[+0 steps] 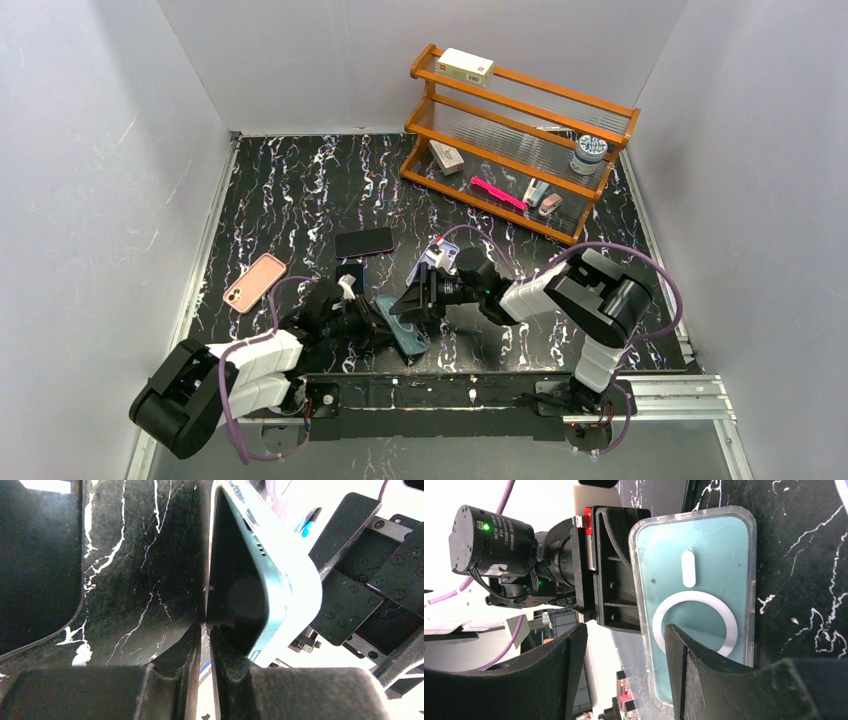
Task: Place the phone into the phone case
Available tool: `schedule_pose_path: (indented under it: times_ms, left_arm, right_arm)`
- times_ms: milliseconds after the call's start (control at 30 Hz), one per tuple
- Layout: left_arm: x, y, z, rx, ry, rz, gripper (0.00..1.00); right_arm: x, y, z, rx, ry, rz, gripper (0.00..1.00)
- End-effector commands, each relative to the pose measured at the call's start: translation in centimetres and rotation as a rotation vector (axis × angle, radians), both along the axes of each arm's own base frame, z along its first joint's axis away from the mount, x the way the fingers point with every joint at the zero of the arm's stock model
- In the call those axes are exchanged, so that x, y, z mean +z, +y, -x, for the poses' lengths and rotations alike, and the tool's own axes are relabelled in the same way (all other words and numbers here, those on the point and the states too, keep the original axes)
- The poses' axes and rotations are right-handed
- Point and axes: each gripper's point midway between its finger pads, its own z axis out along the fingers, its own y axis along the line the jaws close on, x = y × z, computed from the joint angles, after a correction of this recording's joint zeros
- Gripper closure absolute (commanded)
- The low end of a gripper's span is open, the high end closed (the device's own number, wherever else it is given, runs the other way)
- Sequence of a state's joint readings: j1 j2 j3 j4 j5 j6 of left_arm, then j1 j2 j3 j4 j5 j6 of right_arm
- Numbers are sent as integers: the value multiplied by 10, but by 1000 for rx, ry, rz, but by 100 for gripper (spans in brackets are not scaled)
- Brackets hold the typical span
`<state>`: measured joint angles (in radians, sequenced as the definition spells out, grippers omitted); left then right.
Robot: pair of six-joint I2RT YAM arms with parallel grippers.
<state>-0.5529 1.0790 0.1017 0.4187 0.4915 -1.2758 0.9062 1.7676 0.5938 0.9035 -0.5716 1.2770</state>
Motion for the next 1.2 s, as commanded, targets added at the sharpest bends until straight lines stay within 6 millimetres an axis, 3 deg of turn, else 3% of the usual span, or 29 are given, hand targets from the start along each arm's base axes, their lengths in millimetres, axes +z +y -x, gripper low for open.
schedule_pose_path:
  times_ms: [0,367,600,1167]
  left_arm:
    - [19,-10,-10,-21,-68,51,87]
    - [54,-25,-31,-42,-190,95,83]
    - [47,-30,-35,-55,-191,77,82]
    - [69,-69,-35,-133,-282,105,80]
  right_arm:
    - [-4,-6,11,34,-38,51,32]
    - [-2,-14,9,55,-135,117,28]
    - [-5,-17,10,65,-148,141,30]
    - [-1,-27,14,83,-197,183,25]
